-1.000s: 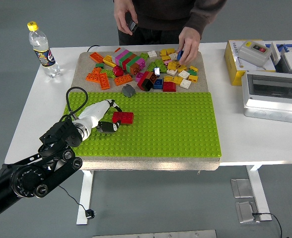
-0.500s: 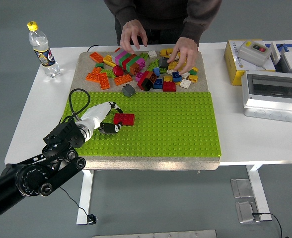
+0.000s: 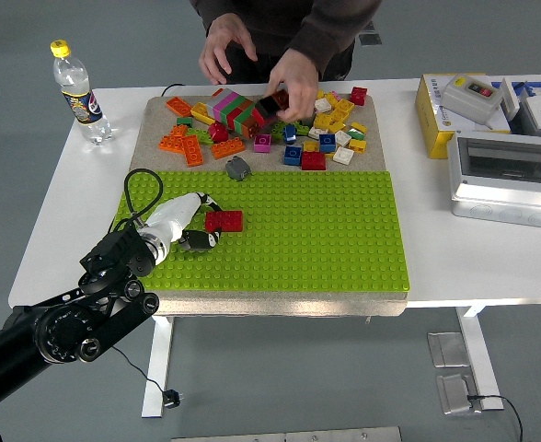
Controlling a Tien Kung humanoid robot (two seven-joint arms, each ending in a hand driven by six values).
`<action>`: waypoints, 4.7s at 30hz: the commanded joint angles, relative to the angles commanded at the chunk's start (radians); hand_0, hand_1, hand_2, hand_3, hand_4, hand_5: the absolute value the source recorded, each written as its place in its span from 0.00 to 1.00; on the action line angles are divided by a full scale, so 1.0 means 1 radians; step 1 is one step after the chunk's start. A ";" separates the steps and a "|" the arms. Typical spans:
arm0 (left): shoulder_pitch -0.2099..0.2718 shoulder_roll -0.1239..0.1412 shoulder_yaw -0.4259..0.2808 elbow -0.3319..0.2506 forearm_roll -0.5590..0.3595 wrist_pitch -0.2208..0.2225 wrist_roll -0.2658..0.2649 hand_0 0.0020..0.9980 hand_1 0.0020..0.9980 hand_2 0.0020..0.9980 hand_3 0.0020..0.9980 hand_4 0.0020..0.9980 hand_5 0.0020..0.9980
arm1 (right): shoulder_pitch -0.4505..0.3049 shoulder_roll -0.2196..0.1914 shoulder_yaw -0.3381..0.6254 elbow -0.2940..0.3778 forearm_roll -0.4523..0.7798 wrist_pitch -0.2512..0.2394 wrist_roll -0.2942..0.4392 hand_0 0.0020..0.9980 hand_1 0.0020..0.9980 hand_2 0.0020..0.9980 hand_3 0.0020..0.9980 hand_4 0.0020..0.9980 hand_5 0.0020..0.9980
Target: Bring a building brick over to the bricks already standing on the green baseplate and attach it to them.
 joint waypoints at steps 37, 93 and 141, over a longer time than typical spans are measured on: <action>-0.004 -0.006 -0.001 0.018 -0.002 0.005 -0.024 0.98 0.93 0.94 0.78 0.51 0.16 | 0.005 -0.001 0.002 0.001 0.000 0.000 -0.001 0.69 0.67 0.70 0.67 0.41 0.79; 0.073 0.058 -0.157 -0.277 0.063 -0.065 0.038 1.00 0.94 0.94 0.64 0.60 0.74 | 0.001 -0.009 -0.007 -0.009 0.011 0.000 0.002 0.69 0.65 0.68 0.67 0.41 0.79; 0.019 0.008 0.020 -0.032 0.044 0.046 -0.090 1.00 0.93 0.92 0.64 0.58 0.77 | 0.002 -0.002 0.017 -0.007 -0.008 0.009 0.005 0.69 0.65 0.69 0.67 0.42 0.79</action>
